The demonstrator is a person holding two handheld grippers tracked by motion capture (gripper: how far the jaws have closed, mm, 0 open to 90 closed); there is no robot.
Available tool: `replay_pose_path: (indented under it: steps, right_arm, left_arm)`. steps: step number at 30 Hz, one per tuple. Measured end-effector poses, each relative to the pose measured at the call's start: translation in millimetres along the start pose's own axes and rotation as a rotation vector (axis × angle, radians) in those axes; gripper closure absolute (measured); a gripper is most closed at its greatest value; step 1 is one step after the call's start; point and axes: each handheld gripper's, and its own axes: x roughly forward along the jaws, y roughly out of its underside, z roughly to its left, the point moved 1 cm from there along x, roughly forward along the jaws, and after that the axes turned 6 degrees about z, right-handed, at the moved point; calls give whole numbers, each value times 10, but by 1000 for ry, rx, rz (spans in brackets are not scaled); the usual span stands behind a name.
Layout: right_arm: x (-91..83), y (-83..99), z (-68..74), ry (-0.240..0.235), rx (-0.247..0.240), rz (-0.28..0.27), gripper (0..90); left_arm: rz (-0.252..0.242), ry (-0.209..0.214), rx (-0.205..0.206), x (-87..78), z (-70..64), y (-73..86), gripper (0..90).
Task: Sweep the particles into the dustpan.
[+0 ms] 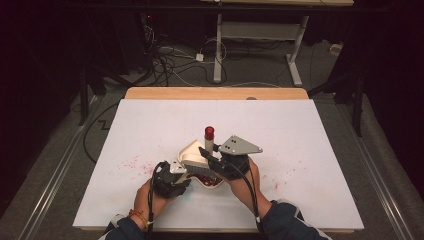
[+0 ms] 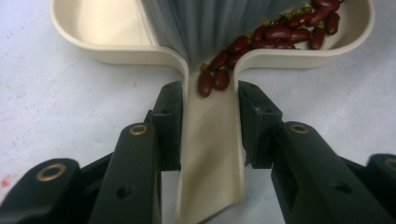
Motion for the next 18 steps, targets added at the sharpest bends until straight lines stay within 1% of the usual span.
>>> replay_pose_path:
  steps: [2, 3, 4, 6, 8, 9, 10, 11, 13, 14, 15, 16, 17, 18]
  right_arm:
    - [-5, -3, -10, 5, -4, -3, 700]
    - [-7, -5, -30, 9, -5, -14, 700]
    - [-10, -10, -53, 7, 7, -19, 700]
    - [-25, -20, -95, -2, 19, -32, 700]
    - [-58, -45, -116, 3, 19, -53, 700]
    - [-108, -81, -146, 4, 20, -78, 700]
    - [-108, -81, -146, 4, 20, -78, 700]
    - [-169, -119, -185, 0, 28, -95, 700]
    - [-204, -135, -202, 0, 36, -105, 699]
    - [-270, -166, -242, 14, 35, -124, 699]
    - [-302, -178, -266, 20, 34, -127, 700]
    - [-302, -178, -266, 20, 34, -127, 700]
    - [-329, -186, -290, 24, 34, -131, 700]
    - [-352, -191, -316, 28, 27, -127, 700]
  left_arm:
    - [0, 7, 9, -3, 8, 4, 628]
    - [0, 11, 10, -3, 11, 8, 629]
    - [-3, 13, 7, 2, 10, 14, 629]
    - [3, 13, 19, 3, 9, 24, 630]
    - [-2, 14, 17, -2, 10, 31, 631]
    - [-1, 13, 22, -6, 9, 35, 633]
    - [0, 11, 28, -13, 13, 41, 633]
    - [4, 12, 32, -21, 20, 49, 633]
    - [2, 11, 31, -30, 30, 67, 633]
    - [2, 11, 30, -36, 35, 77, 632]
    - [1, 11, 27, -43, 40, 86, 633]
    - [7, 12, 34, -53, 50, 93, 633]
    - [5, 12, 34, -61, 52, 100, 632]
    - [6, 8, 43, -75, 62, 106, 632]
